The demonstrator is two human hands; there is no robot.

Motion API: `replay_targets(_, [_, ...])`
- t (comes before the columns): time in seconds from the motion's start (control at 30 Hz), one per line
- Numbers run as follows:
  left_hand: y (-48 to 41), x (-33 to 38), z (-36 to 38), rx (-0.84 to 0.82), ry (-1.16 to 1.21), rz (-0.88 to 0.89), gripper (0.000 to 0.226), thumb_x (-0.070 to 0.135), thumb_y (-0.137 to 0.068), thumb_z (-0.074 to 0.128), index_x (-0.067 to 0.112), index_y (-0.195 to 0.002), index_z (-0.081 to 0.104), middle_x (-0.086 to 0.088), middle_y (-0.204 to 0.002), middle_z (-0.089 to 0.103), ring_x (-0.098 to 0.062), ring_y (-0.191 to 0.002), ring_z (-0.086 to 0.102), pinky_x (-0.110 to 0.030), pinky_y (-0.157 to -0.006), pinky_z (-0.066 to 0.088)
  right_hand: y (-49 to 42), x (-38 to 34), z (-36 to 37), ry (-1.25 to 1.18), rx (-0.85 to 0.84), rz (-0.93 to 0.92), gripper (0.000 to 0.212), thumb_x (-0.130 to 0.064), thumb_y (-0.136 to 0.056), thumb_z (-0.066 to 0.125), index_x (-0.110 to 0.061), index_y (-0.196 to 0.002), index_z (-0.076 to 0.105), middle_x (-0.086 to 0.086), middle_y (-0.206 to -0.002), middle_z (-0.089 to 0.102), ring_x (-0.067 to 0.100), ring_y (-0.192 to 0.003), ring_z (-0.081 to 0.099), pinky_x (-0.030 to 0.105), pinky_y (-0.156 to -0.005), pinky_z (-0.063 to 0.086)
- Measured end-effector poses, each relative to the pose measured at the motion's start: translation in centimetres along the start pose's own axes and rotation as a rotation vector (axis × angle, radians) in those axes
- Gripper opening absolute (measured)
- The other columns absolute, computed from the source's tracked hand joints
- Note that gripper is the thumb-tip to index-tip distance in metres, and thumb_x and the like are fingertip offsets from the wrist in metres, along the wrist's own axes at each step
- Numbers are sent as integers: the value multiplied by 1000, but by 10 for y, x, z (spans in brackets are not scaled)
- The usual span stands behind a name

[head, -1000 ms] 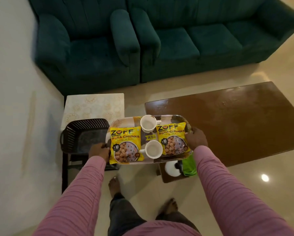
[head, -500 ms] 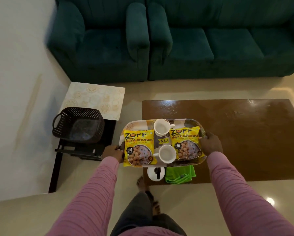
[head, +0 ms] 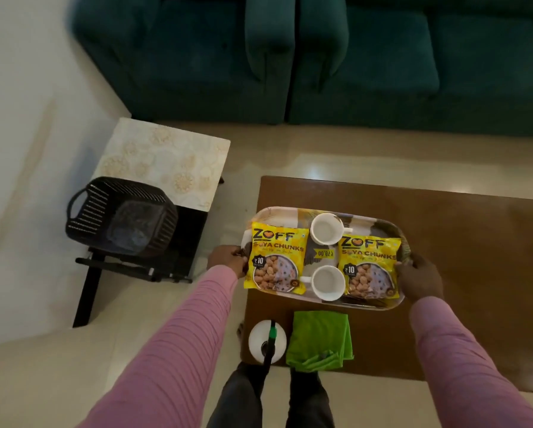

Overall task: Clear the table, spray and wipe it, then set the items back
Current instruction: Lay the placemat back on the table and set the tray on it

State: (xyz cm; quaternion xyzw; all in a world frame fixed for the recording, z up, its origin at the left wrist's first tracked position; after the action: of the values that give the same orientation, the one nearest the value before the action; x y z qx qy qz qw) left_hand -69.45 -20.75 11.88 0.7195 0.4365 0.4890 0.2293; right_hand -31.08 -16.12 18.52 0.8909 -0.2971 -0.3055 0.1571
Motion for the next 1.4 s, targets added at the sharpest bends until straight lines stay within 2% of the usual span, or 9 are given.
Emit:
replay_targets(0.27, [-98,-10,70,85,-94,-15,30,1,-86,64,23,-67,64,-14,-87,72,-32,-81,70,-48,-78,60,-124,21,71,-9,-91,-17,26,-9,-87,53,-8,-110,64,19,-103,65,31,-83,56,33,-73,41])
replay_targets(0.4, [-128,-8,96,89,-94,-22,15,3,-89,64,16,-89,72,-12,-92,72,-31,-83,70,-47,-79,60,-169,28,94,35,-115,-37,21,-12,-85,54,-8,-102,65,14,-91,62,35,-85,59,32,-70,38])
replay_targets(0.5, [-141,-11,103,114,-89,-44,18,1,-89,63,6,-104,72,-11,-90,70,-31,-84,69,-47,-80,59,-185,31,108,51,-138,-56,21,-13,-85,54,-9,-103,64,10,-87,59,28,-81,53,32,-73,38])
replay_targets(0.73, [-146,-16,111,127,-146,-75,22,3,-90,62,5,-111,70,-12,-96,70,-32,-90,67,-48,-84,58,-193,36,118,28,-155,-39,17,-12,-86,53,-10,-99,63,9,-84,59,26,-78,54,31,-70,38])
replay_targets(0.9, [-149,-17,112,142,-179,-85,22,7,-90,63,6,-112,69,-15,-105,70,-33,-94,67,-48,-86,57,-195,39,122,166,-139,-6,45,-38,-81,48,-13,-117,58,18,-112,60,40,-99,58,43,-84,49])
replay_targets(1.03, [-133,2,104,292,-285,-27,36,18,-94,58,12,-130,58,-12,-130,61,-31,-114,60,-44,-98,49,-182,26,113,262,-16,-1,59,-37,-95,46,-6,-144,33,21,-142,38,42,-126,40,48,-99,37])
replay_targets(1.13, [-102,26,101,349,-348,89,42,20,-98,52,14,-139,46,-11,-144,45,-33,-125,51,-42,-99,44,-155,10,105,279,58,-94,63,-35,-95,48,-6,-147,28,18,-149,32,38,-136,31,49,-107,31])
replay_targets(1.27, [-56,46,100,282,-512,333,39,24,-99,48,14,-136,43,-13,-144,40,-33,-127,46,-45,-97,44,-104,-13,95,329,57,-192,65,-31,-93,52,-5,-147,26,17,-154,26,34,-144,17,48,-116,19])
replay_targets(1.4, [-3,50,92,192,-671,495,51,27,-97,49,16,-144,34,-12,-155,30,-31,-141,30,-45,-112,34,-35,-33,80,334,50,-249,64,-35,-94,47,-7,-148,25,12,-157,21,31,-147,8,47,-118,11])
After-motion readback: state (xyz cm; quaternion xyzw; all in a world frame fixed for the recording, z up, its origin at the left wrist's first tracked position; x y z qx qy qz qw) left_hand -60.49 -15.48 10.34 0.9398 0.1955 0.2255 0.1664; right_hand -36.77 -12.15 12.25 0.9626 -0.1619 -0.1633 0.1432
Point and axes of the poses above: each hand's wrist, its own y-axis away from the middle knuckle, its own z-axis out of the palm, x = y × z, the point moved 5 cm from there along -y, towards the middle knuckle
